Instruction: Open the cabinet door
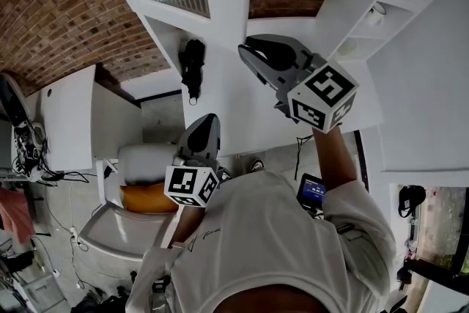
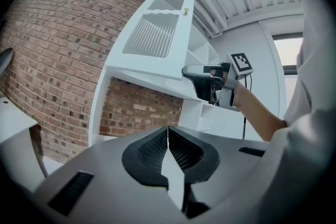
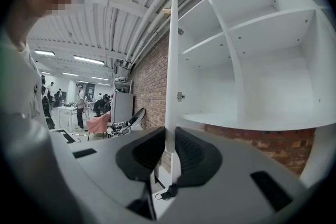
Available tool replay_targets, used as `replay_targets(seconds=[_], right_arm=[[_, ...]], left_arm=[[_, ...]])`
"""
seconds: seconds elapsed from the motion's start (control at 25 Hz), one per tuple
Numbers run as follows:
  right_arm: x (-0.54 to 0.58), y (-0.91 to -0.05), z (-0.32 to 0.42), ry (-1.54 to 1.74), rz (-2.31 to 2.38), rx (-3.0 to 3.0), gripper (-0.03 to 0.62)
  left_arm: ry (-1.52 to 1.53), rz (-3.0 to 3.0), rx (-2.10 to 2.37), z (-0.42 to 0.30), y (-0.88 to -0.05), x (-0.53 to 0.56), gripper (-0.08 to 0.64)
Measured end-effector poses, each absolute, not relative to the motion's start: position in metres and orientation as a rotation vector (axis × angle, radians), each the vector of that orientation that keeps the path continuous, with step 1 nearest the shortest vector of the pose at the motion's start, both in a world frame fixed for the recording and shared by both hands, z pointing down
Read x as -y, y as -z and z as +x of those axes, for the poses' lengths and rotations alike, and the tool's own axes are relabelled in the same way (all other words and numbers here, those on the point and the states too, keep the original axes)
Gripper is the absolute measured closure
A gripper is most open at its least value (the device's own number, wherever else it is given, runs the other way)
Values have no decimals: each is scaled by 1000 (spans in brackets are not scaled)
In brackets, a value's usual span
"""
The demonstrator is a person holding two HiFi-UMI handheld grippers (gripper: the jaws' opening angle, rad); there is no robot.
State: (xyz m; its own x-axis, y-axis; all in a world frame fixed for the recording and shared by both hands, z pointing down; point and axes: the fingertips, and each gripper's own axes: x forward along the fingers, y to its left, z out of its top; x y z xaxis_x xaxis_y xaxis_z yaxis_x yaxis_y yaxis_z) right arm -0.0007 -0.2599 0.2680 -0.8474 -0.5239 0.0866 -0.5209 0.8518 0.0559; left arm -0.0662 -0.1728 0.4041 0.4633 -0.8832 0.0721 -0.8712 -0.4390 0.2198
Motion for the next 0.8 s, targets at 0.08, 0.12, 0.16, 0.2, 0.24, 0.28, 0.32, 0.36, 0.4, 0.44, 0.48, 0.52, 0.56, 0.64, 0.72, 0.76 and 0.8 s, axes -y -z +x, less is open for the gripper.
replay_targets(seconds=[0.08, 0.12, 0.16, 0.2, 0.24, 0.28, 0.32, 0.36, 0.4, 0.44, 0.48, 0.52, 0.56, 0.64, 0.72, 0.76, 0.8], right_arm=[[257, -269, -3, 37, 803, 2945, 528], [255, -269, -4, 34, 791, 2952, 528], [253, -269, -5, 35, 778, 2957, 529], [251, -269, -6, 38, 766, 2960, 529], [249, -268, -7, 42, 755, 2963, 529], [247, -268, -7, 43, 744, 2967, 529], [246, -268, -8, 38, 736, 2973, 529], [245, -268, -9, 28, 730, 2983, 529], [244, -268, -9, 16, 724, 2994, 529], [244, -268, -10, 8, 719, 3003, 530], [243, -268, -10, 5, 718, 3005, 531], [243, -269, -11, 6, 718, 3003, 531], [242, -269, -12, 9, 715, 3002, 531], [238, -269, -15, 16, 688, 3010, 532], [232, -269, -20, 20, 646, 3029, 532], [229, -269, -23, 21, 624, 3038, 532], [225, -269, -25, 20, 605, 3046, 532]], left_arm=[[79, 2485, 1520, -67, -405, 173, 543], [80, 2484, 1521, -66, -405, 172, 543], [82, 2483, 1521, -66, -405, 172, 543], [83, 2483, 1521, -66, -404, 171, 543], [83, 2483, 1521, -65, -404, 171, 543], [82, 2484, 1521, -64, -403, 170, 543], [81, 2483, 1520, -64, -404, 170, 543], [80, 2482, 1521, -63, -404, 170, 543], [79, 2481, 1522, -64, -405, 170, 543], [80, 2479, 1523, -64, -405, 169, 543], [80, 2478, 1523, -64, -405, 169, 543], [80, 2478, 1523, -64, -405, 169, 543], [80, 2478, 1523, -64, -405, 169, 543], [79, 2477, 1522, -64, -406, 170, 543], [79, 2475, 1524, -64, -406, 170, 543], [79, 2472, 1526, -65, -406, 169, 543], [80, 2470, 1530, -66, -406, 169, 543]])
